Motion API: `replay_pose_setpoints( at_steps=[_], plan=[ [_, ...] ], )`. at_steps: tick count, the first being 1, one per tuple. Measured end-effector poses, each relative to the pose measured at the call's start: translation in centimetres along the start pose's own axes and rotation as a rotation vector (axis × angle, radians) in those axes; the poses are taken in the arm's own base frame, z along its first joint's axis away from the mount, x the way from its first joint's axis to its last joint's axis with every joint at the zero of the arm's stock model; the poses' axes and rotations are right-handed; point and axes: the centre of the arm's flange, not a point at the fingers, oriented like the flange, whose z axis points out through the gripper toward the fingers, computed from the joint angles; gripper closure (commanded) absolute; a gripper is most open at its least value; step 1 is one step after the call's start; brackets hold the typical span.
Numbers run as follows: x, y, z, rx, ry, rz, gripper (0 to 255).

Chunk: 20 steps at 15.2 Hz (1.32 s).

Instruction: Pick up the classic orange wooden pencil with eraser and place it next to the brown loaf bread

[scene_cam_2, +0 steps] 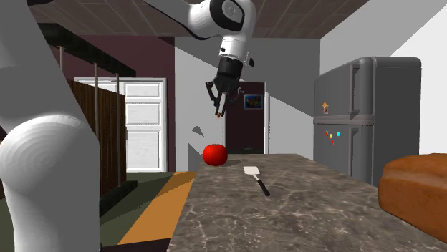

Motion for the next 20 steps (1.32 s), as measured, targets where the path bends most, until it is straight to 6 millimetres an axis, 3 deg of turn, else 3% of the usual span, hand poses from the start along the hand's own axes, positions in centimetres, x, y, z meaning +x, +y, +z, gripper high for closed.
replay_pose_setpoints(
  at_steps=[20],
  plan=[
    [-19.4,17.0,-4.5,0.000,0.000,0.001,255]
  ],
)
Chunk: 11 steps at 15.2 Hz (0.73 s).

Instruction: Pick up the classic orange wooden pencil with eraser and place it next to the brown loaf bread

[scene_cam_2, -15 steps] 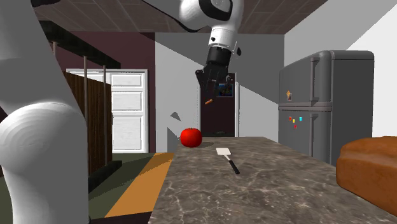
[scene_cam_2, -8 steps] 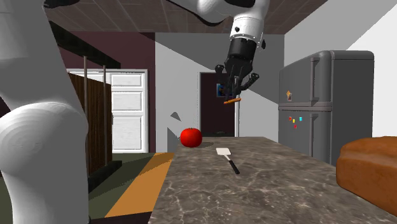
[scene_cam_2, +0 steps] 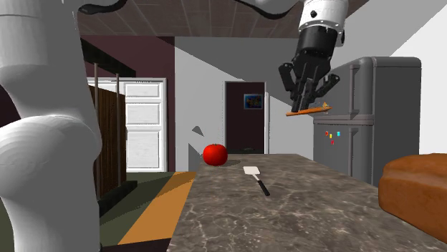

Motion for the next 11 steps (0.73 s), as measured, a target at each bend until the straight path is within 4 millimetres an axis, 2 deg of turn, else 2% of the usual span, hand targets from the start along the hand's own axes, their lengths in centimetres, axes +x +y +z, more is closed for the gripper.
replay_pose_setpoints(
  at_steps=[4,11],
  plan=[
    [-3.8,3.2,-0.8,0.000,0.000,0.000,255],
    [-4.7,4.9,2.1,0.000,-0.001,-0.001,255]
  ],
)
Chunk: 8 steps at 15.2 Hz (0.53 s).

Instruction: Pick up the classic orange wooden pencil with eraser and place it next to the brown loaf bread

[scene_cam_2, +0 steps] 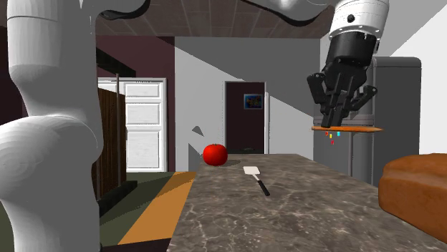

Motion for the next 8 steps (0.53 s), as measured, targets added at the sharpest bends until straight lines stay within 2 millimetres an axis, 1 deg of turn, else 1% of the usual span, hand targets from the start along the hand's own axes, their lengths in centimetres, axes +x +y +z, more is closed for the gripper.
replay_pose_setpoints(
  at_steps=[8],
  plan=[
    [-0.1,0.9,4.1,0.000,0.000,0.000,255]
  ],
)
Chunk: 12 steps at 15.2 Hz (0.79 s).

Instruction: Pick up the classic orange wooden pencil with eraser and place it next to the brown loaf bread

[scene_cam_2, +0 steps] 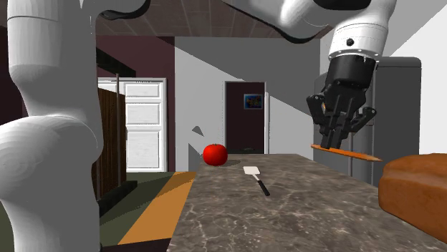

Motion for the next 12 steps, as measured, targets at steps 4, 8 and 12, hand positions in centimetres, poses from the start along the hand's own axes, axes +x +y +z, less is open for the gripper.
replay_pose_setpoints(
  at_steps=[4,8,12],
  plan=[
    [0.0,0.4,2.0,0.000,0.000,0.000,255],
    [-0.2,1.0,4.2,0.000,0.000,0.000,255],
    [0.0,1.5,6.2,0.000,0.000,0.000,255]
  ],
)
